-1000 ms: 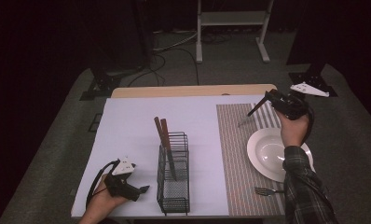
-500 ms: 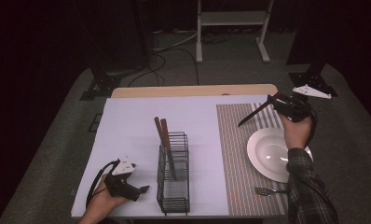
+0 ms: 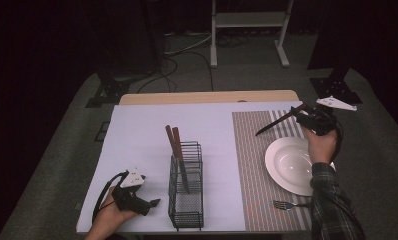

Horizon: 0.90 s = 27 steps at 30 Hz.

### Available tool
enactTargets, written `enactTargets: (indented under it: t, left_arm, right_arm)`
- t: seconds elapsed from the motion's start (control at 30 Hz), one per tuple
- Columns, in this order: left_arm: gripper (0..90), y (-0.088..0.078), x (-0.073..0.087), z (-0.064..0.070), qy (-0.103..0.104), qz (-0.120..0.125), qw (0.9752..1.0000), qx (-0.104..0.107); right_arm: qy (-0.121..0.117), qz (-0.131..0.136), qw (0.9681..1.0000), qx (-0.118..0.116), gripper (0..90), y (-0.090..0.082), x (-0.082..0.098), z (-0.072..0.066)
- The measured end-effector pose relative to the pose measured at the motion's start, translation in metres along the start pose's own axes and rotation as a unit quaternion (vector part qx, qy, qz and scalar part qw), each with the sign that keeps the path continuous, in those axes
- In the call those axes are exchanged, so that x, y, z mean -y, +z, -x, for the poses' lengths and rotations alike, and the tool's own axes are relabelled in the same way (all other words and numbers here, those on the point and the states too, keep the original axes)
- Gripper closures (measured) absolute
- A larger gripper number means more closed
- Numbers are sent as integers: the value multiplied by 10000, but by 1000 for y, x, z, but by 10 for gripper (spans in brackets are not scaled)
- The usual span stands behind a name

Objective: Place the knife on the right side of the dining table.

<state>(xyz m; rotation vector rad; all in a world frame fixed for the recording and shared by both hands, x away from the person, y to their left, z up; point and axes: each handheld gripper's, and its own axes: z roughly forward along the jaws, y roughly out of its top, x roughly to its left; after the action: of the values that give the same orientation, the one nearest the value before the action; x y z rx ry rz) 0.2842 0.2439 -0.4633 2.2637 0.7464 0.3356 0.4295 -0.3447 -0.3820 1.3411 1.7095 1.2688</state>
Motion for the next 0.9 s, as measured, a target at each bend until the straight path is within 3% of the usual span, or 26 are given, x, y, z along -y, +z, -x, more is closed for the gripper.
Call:
enactTargets:
  t: [0.9]
  left_arm:
    - [0,0,0,0,-1,2,10000,0]
  right_arm:
    - [273,-338,9990,103,411,3,17,19]
